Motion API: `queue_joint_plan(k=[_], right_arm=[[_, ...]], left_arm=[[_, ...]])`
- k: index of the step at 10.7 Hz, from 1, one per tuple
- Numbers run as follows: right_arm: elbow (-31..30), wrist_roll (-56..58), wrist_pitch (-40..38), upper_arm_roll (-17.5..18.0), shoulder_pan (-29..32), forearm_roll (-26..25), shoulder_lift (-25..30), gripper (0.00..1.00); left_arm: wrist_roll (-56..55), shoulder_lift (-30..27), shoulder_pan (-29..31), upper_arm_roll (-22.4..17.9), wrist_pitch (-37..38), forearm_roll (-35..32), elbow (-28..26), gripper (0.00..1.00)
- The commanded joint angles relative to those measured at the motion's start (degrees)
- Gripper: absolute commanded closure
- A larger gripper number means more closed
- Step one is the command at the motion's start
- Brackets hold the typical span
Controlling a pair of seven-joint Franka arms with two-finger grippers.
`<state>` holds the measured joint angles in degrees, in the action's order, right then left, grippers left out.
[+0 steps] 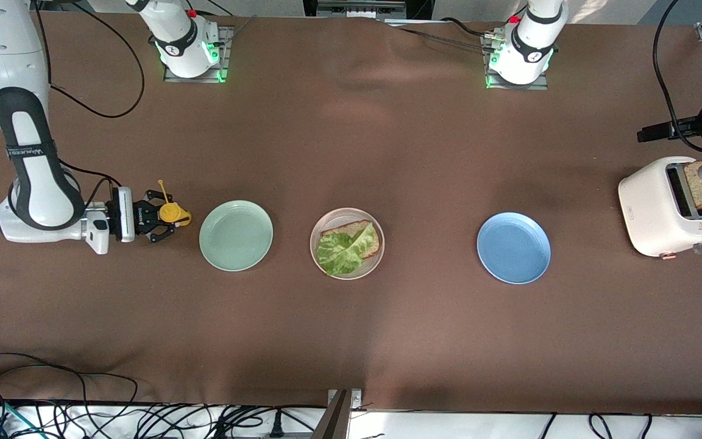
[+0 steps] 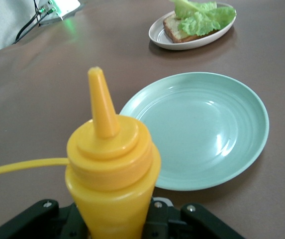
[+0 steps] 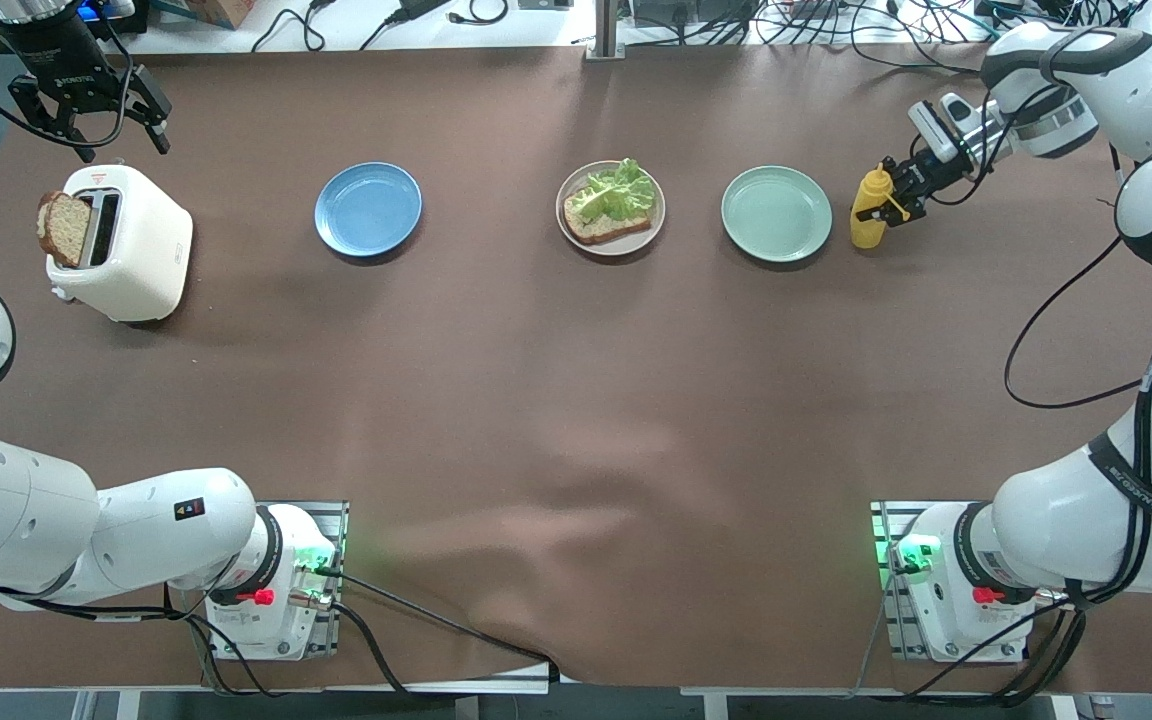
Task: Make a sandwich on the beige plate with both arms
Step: 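Grasp the yellow squeeze bottle with the right gripper and lift it, then carry the bottle over the beige plate and tilt it over the lettuce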
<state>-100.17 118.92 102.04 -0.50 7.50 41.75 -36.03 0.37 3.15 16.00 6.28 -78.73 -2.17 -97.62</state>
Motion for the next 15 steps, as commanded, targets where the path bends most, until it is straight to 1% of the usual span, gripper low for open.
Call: queue_joint_plan(k=[1, 2, 3, 4, 5, 7, 8, 10, 11, 12, 13, 14, 15], right_arm=[[5.1, -15.7, -0.7, 5.7, 0.7, -8.8, 3.4, 1.00], [6.8, -22.3, -0.7, 8.0, 0.2, -12.4, 3.9, 1.00], [9.4, -29.5, -0.5, 10.8, -0.6, -17.0, 3.9, 1.00], [12.1, -36.3, -0.5, 12.4, -2.4, -21.9, 3.9, 1.00], [13.6, -41.6, -0.6, 13.1, -4.6, -27.0, 3.7, 1.00], [15.8, -51.0, 0.1, 13.1, -9.6, -32.9, 2.5, 1.00], [18.1, -56.4, 0.3, 13.1, -13.2, -37.1, 1.8, 1.00], [20.2, -68.2, -0.2, 13.0, -18.3, -43.1, 0.3, 1.00], [21.6, -70.7, -0.3, 12.9, -21.4, -47.3, -0.9, 1.00], [23.6, -71.7, -0.4, 12.0, -25.0, -51.5, -2.2, 1.00], [25.5, -72.9, -1.0, 9.3, -29.8, -54.7, -3.5, 1.00], [28.0, -73.7, -1.7, 6.8, -34.2, -56.9, -5.0, 1.00], [31.6, -73.7, -4.1, 3.5, -38.9, -59.3, -7.0, 1.00]], left_arm=[[0.5, 0.3, 0.4, 0.6, 0.4, -0.9, 0.5, 0.00], [0.5, 0.3, 0.5, 0.6, 0.4, -0.9, 0.5, 0.00], [0.5, 0.3, 0.5, 0.6, 0.4, -0.9, 0.4, 0.00], [0.5, 0.3, 0.5, 0.6, 0.4, -0.8, 0.6, 0.00], [0.5, 0.3, 0.5, 0.6, 0.4, -0.8, 0.6, 0.00], [0.5, 0.3, 0.4, 0.6, 0.4, -0.8, 0.5, 0.00], [0.5, 0.3, 0.4, 0.6, 0.4, -0.8, 0.5, 0.00], [0.5, 0.3, 0.5, 0.6, 0.4, -0.8, 0.2, 0.00], [0.5, 0.3, 0.5, 0.6, 0.4, -0.8, 0.3, 0.00], [0.5, 0.3, 0.4, 0.6, 0.4, -0.8, 0.3, 0.00], [0.4, 0.3, 0.4, 0.7, 0.4, -0.8, 0.3, 0.00], [0.4, 0.3, 0.4, 0.7, 0.3, -0.8, 0.5, 0.00], [0.3, 0.3, 0.1, 0.7, 0.4, -0.8, 0.4, 0.00]])
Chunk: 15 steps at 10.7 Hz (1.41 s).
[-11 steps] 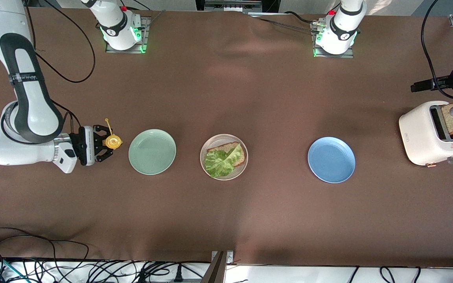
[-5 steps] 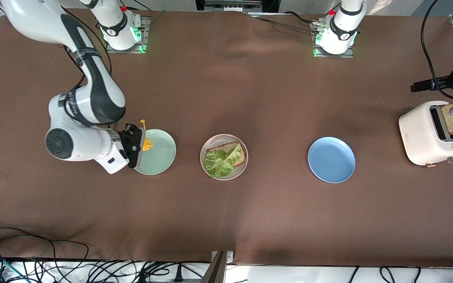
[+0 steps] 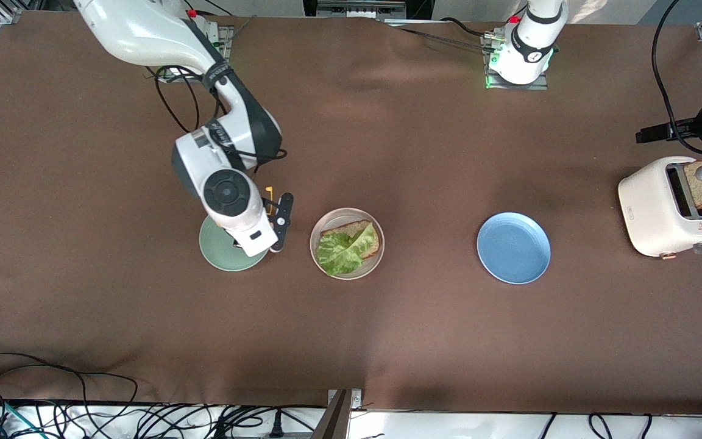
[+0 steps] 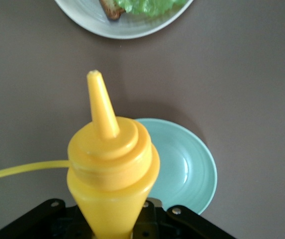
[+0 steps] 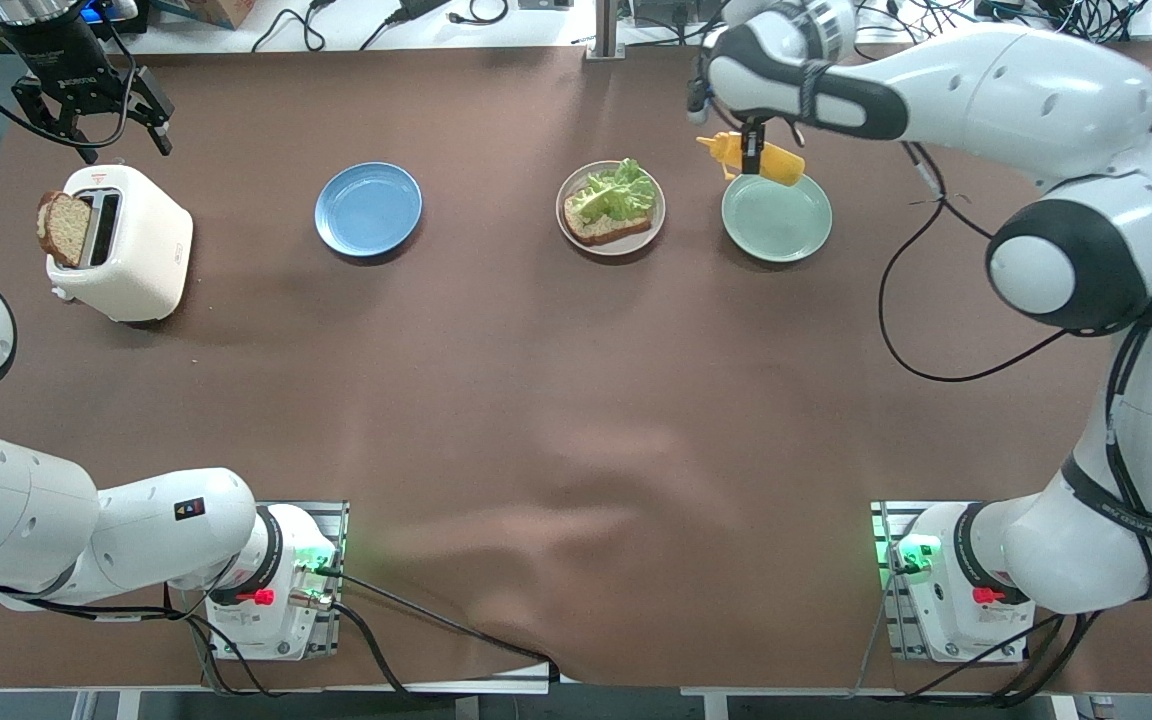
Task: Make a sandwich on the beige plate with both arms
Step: 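Carry the bottle over the beige plate and tilt it over the lettuce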
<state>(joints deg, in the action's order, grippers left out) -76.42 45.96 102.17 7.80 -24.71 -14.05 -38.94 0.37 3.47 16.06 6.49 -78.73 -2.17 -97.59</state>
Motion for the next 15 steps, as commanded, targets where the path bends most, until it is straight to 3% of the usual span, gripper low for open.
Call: queue_joint_plan(k=[1, 3, 5, 7, 12, 15], right_arm=[[11.8, -0.8, -6.9, -7.5, -10.8, -5.9, -6.4, 1.00], [15.5, -0.8, -9.4, -9.7, -15.9, -11.9, -10.3, 1.00], [15.5, -0.4, -9.8, -9.6, -19.7, -23.1, -12.1, 1.00], [16.6, -0.1, -11.0, -9.6, -23.3, -30.6, -14.0, 1.00], [17.0, 0.2, -12.3, -9.5, -24.5, -32.4, -14.0, 1.00], [16.8, 2.9, -13.2, -9.5, -23.6, -26.7, -12.5, 1.00]], left_arm=[[0.5, 0.0, 0.1, 0.5, 0.4, -0.8, 0.2, 0.00], [0.5, 0.0, 0.4, 0.5, 0.4, -0.8, 0.1, 0.00], [0.5, 0.0, 0.4, 0.5, 0.4, -0.8, 0.2, 0.00], [0.5, 0.0, 0.4, 0.5, 0.4, -0.8, 0.2, 0.00], [0.6, 0.0, 0.3, 0.5, 0.4, -0.9, 0.3, 0.00], [0.5, 0.4, 0.1, 0.5, 0.8, -0.9, 0.3, 0.00]])
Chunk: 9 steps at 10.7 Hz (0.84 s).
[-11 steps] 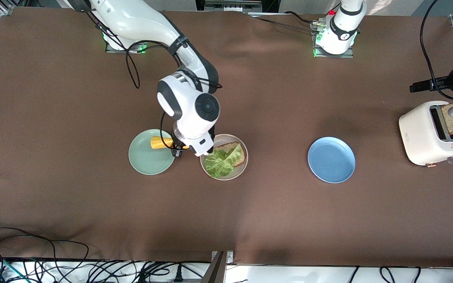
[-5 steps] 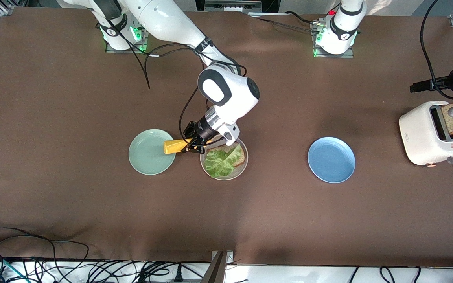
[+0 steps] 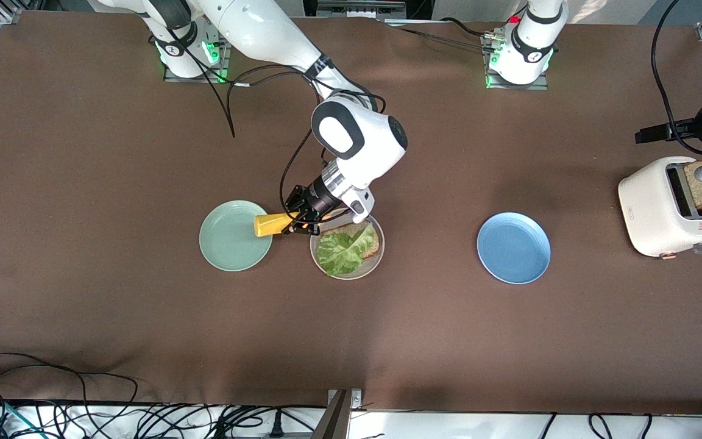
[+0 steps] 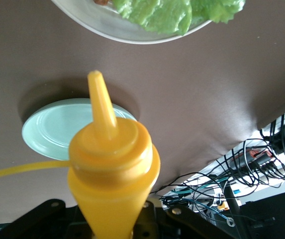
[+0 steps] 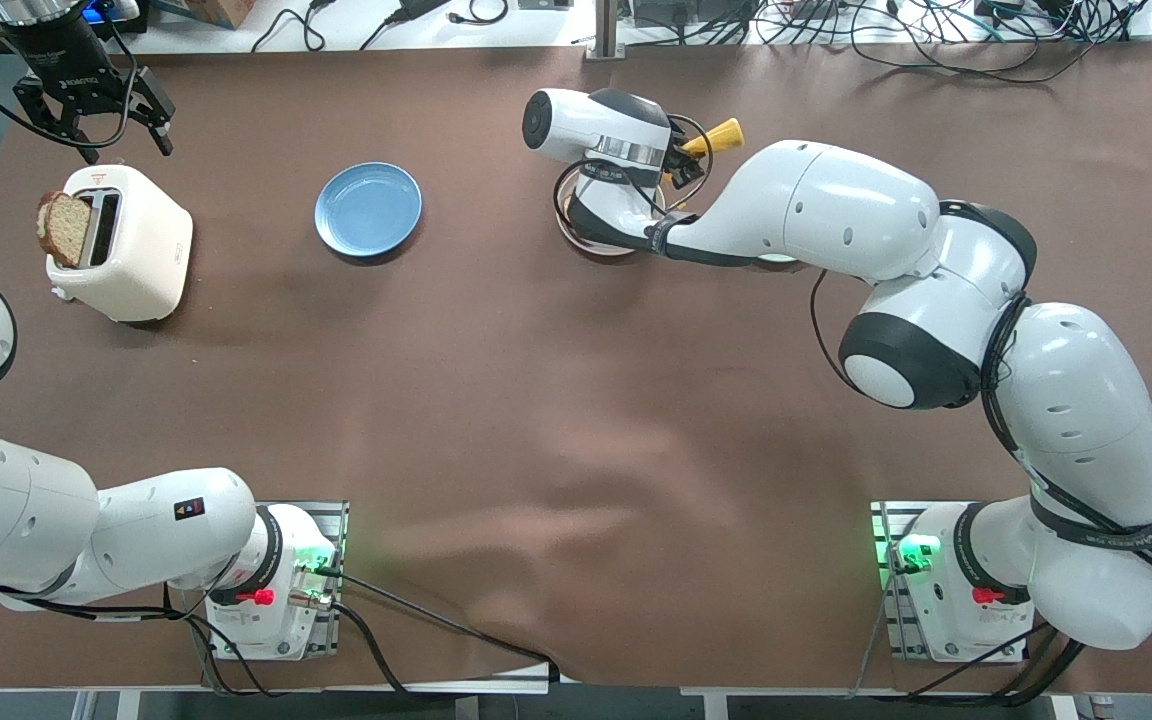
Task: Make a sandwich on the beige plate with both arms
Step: 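Carry the bottle over the beige plate and tilt it over the lettuce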
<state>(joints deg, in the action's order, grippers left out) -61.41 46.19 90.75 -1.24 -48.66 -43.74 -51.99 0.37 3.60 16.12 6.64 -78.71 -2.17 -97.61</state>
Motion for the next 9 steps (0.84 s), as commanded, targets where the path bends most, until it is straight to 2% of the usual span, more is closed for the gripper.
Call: queue_joint_plan(k=[1, 3, 5, 7, 9], right_arm=[[1.6, 2.8, -1.7, -0.4, 2.1, 7.0, 1.8, 1.00], [1.2, 4.5, -1.6, -1.2, 6.5, 20.2, 4.2, 1.00], [0.0, 7.7, -1.4, -1.4, 11.2, 29.7, 7.0, 1.00], [-1.0, 12.9, -1.6, -1.4, 16.7, 40.3, 8.8, 1.00], [-4.2, 22.7, -1.7, -1.5, 22.4, 49.6, 10.7, 1.00]], left_arm=[[0.5, 0.3, 0.2, 0.3, 0.8, -0.9, 0.3, 0.00], [0.6, 0.3, 0.2, 0.3, 0.4, -1.1, 0.7, 0.00], [0.6, -0.2, -0.6, 1.2, -1.7, -0.8, 0.9, 0.00], [0.6, -1.3, -0.6, 7.0, -3.5, -1.7, 0.6, 0.00], [0.5, -1.5, -0.6, 10.3, -4.9, -1.7, 0.8, 0.00]])
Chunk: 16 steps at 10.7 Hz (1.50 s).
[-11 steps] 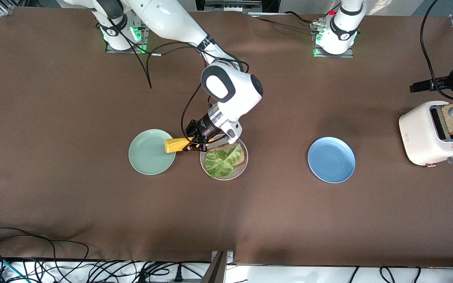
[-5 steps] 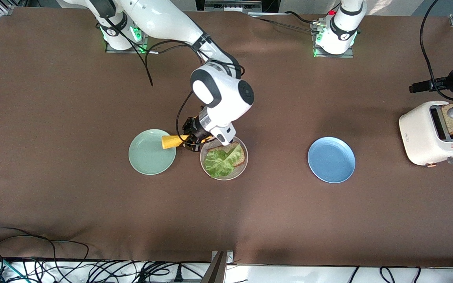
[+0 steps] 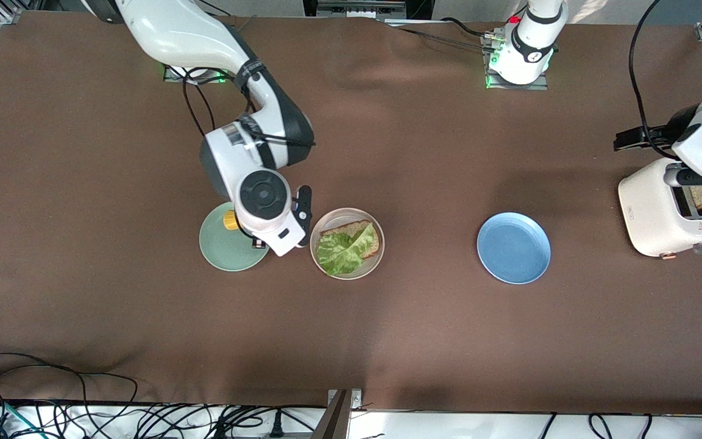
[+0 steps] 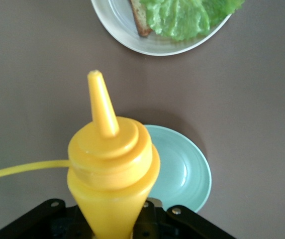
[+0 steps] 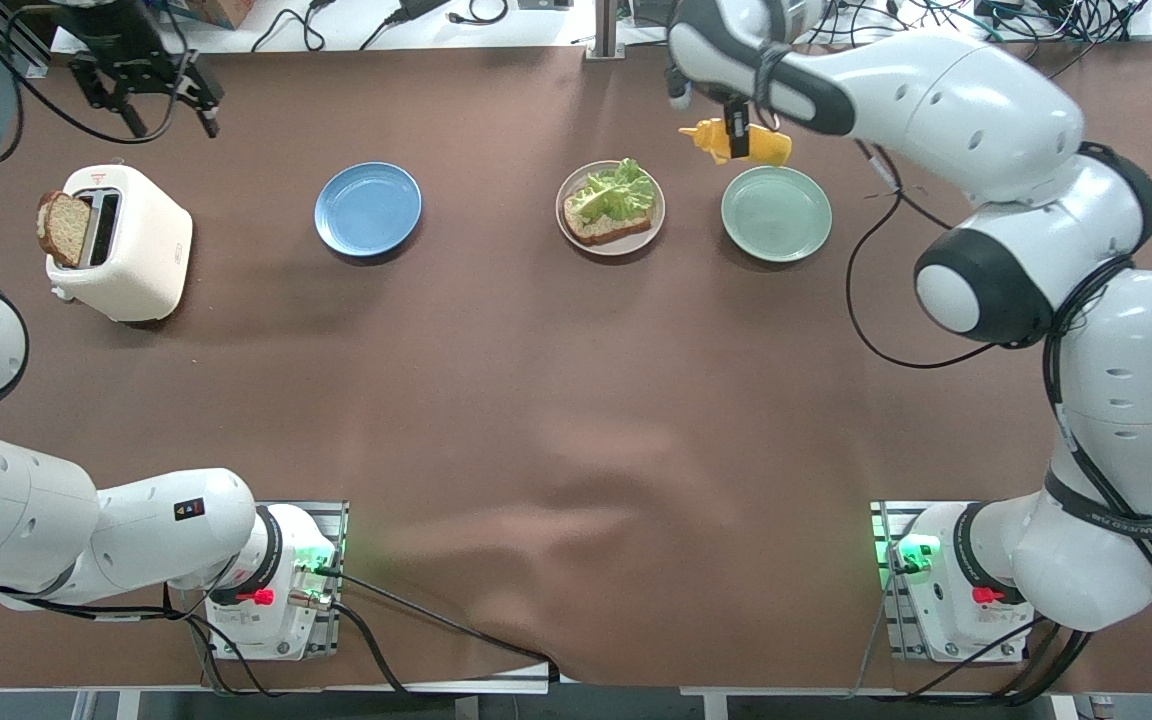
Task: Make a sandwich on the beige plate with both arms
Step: 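Bring the bottle back beside the mint plate and lower it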
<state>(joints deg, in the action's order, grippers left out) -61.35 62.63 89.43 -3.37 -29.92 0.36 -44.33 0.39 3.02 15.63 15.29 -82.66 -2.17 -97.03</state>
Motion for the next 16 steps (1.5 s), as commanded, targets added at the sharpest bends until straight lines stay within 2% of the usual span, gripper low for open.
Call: queue_joint_plan(k=[1, 3, 5, 7, 9, 12, 14, 16], right_arm=[[-6.1, 11.4, -0.5, 0.5, 6.5, 9.3, 3.9, 1.00], [-8.7, 23.7, -2.2, 0.5, 12.7, 15.8, 5.0, 1.00], [-9.1, 32.2, -6.9, 0.4, 20.8, 24.5, 4.3, 1.00], [-10.3, 42.3, -11.4, 0.5, 26.7, 26.4, 2.4, 1.00], [-10.7, 52.1, -12.3, 0.6, 32.8, 30.6, -1.2, 1.00], [-11.4, 64.3, -15.9, 0.6, 37.6, 37.8, -5.7, 1.00], [-13.3, 69.9, -15.7, 0.6, 39.0, 40.7, -6.7, 1.00], [-13.3, 73.9, -15.3, 0.6, 38.8, 41.3, -7.7, 1.00]], left_arm=[[0.5, -1.0, 0.0, 2.9, -1.2, -1.7, 0.1, 0.00], [0.6, -1.4, 0.2, 3.2, -3.3, -1.7, -0.4, 0.00], [0.6, -2.0, 0.8, 3.7, -5.2, -1.7, -1.3, 0.00], [0.4, -2.0, 0.9, 3.6, -4.3, -1.7, -1.4, 0.00], [0.5, -2.0, 1.4, 3.4, -3.7, -1.7, -1.3, 0.00], [0.6, -2.0, 1.5, 3.3, -3.7, -1.8, -1.0, 0.00], [0.6, -1.8, 1.9, 3.2, -3.7, -1.8, -0.9, 0.00], [0.6, -1.6, 2.2, 3.2, -3.7, -1.8, -0.7, 0.00]])
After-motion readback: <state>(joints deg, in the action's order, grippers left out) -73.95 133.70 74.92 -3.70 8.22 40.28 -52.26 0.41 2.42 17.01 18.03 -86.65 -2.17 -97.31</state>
